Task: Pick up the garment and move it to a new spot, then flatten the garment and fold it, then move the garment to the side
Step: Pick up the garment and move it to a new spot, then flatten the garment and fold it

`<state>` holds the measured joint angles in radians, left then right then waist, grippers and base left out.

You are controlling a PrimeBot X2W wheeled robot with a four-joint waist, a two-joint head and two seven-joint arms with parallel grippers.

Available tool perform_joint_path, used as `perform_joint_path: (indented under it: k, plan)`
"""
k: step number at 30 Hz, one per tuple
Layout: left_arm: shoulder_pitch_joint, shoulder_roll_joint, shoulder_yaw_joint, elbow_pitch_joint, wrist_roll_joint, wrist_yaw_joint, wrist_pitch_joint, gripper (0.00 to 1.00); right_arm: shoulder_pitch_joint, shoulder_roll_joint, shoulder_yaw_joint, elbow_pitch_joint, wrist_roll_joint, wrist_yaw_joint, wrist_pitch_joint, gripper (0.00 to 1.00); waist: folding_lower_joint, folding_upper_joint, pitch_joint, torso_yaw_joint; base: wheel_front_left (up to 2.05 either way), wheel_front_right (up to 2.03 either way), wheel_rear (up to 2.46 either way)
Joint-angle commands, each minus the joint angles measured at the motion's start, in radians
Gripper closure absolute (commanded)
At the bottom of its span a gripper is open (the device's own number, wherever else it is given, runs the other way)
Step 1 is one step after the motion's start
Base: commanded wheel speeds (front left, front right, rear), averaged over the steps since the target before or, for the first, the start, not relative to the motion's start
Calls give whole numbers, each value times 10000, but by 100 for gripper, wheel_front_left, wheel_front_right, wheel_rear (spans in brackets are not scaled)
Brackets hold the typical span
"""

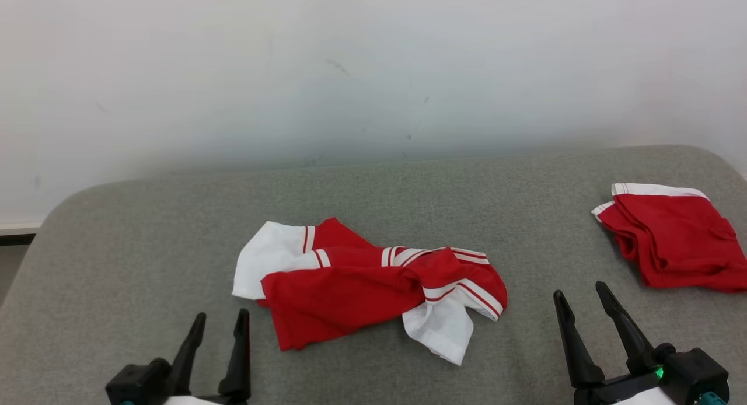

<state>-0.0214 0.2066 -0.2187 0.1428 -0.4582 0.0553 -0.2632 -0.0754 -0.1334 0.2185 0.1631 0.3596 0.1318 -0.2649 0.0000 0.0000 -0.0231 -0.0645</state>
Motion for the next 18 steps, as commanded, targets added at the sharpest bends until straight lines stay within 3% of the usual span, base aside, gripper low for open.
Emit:
perform_joint_path:
  k: [1,9,18]
  plan:
    - [-27,-71,83,30,146,-88,-17,0,0,-82,32,35,22,-22,14,0,0,0,8,-31,0,0,0]
    - [-117,-400,333,221,527,-441,-16,0,-6,-144,258,173,-31,-22,14,0,0,0,111,-38,0,0,0]
    - [-339,-740,434,467,808,-756,-11,0,-285,-184,1785,1783,208,-21,163,0,0,0,221,589,0,0,0]
